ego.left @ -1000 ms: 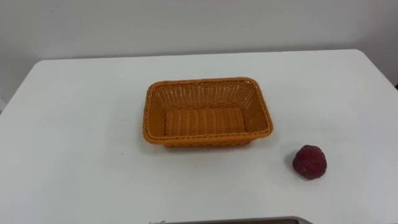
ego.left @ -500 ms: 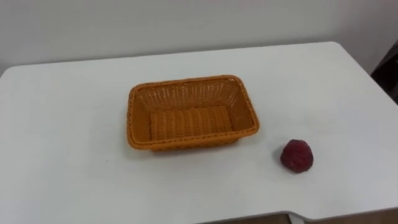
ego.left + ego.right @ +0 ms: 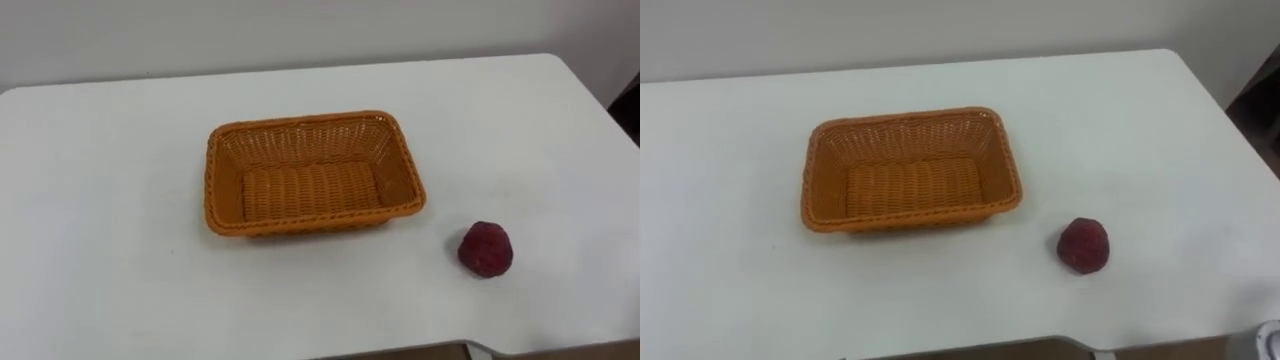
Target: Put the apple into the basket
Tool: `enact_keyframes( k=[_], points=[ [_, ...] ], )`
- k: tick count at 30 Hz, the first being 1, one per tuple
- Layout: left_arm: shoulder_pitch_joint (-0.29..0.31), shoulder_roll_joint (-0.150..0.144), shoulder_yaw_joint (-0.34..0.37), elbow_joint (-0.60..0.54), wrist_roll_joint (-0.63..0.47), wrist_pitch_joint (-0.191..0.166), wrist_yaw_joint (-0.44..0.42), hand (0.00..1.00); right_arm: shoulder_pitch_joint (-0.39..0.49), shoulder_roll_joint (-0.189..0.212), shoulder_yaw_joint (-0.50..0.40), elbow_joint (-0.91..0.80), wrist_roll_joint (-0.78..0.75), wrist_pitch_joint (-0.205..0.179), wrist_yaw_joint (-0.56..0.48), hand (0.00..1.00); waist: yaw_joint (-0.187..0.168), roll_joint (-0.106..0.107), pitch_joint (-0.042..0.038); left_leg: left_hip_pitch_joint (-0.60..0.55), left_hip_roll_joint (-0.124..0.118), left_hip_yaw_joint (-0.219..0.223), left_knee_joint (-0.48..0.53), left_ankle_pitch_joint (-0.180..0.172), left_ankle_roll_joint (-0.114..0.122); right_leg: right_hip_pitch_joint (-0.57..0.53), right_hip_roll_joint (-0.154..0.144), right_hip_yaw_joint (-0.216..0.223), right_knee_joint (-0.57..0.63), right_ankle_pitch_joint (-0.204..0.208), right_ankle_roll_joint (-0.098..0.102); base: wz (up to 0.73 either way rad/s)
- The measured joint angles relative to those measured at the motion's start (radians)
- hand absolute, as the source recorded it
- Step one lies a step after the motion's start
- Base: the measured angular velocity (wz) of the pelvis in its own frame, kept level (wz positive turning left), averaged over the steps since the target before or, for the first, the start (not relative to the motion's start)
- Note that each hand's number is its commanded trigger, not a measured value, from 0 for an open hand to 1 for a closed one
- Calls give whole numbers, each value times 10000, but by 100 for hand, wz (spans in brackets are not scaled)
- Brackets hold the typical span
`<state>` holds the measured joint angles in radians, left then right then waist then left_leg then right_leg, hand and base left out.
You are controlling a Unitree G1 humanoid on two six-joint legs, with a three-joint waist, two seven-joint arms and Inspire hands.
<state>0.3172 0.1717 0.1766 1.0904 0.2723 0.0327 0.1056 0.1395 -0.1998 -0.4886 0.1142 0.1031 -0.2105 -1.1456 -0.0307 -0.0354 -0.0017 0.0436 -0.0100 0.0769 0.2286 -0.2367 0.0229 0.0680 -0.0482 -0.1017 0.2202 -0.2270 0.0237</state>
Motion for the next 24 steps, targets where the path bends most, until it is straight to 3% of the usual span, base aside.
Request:
enact_keyframes(
  k=[4, 11, 19, 24],
  points=[
    [-26, -7, -335, -14, -11, 10, 9, 0, 16, -20, 874, -633, -1605, -128, 0, 0, 132, 57, -7, 33, 22, -13, -72, 0, 0, -9, 16, -20, 6, 22, -10, 0],
    [-42, -8, -751, 39, -51, -31, 6, 0, 437, -16, 2530, -801, -2366, -167, 587, 0, 276, 90, -7, 118, 31, -67, -42, 5, -3, 15, 27, -91, -44, 33, -16, 1],
    [-355, -5, -1107, 121, -236, -114, 12, 0, 802, -11, 4364, -881, -2382, -177, 1849, 0, 578, 50, -4, 57, 44, -12, -65, 6, -6, 59, 32, -109, -147, 52, -28, -1],
    [-429, 30, -1470, 112, -264, -110, -33, 0, 889, -15, 5173, -822, -2402, -176, 2796, 0, 613, -23, 71, 198, 46, -21, -73, 5, -6, 195, 26, -173, -192, 53, -27, 1]
  ],
)
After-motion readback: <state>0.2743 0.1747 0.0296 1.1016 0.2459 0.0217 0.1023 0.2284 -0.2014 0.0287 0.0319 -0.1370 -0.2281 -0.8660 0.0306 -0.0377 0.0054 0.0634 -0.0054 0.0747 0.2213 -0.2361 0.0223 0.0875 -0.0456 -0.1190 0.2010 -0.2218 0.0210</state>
